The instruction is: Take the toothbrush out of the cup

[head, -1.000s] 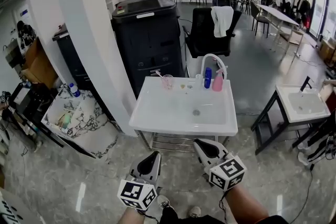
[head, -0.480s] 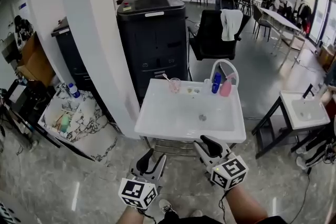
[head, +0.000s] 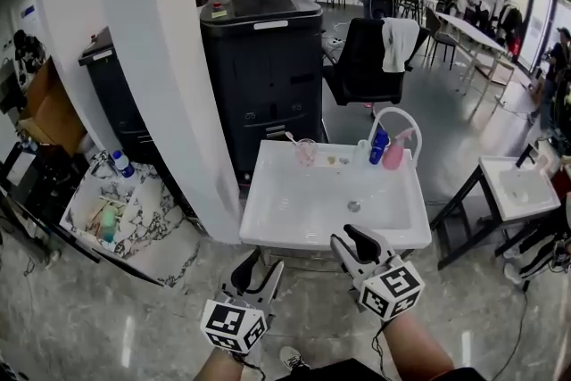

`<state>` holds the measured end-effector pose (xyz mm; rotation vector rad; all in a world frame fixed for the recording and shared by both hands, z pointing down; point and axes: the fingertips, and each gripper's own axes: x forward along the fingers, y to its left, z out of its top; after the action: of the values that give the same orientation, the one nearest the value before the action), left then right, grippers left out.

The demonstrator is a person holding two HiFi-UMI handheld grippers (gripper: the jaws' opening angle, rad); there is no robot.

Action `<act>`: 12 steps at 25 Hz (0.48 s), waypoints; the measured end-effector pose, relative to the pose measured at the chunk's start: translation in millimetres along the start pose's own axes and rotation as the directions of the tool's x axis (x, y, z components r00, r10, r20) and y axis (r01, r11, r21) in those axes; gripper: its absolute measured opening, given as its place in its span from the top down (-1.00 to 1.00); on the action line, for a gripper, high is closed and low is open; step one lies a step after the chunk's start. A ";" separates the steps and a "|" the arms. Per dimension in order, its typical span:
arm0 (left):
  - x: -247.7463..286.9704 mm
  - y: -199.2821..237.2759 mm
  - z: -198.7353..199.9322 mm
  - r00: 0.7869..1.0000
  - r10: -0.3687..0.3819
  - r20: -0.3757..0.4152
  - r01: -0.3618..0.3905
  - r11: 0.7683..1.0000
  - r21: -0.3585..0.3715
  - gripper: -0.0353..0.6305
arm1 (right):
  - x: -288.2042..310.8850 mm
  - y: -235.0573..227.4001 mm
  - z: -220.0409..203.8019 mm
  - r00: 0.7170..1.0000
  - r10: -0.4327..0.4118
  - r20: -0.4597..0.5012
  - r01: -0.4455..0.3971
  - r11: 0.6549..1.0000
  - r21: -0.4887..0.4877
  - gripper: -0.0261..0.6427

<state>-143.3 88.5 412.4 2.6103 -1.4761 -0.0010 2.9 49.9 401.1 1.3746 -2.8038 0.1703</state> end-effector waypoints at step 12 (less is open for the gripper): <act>6.8 29.3 4.3 0.999 -0.034 0.004 0.034 0.999 -0.007 0.29 | 22.2 2.6 4.3 0.999 -0.040 0.002 0.040 0.999 -0.017 0.51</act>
<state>-165.1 67.3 412.2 2.6309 -1.4301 -0.0145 -12.6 33.5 397.9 1.4272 -2.7702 0.1445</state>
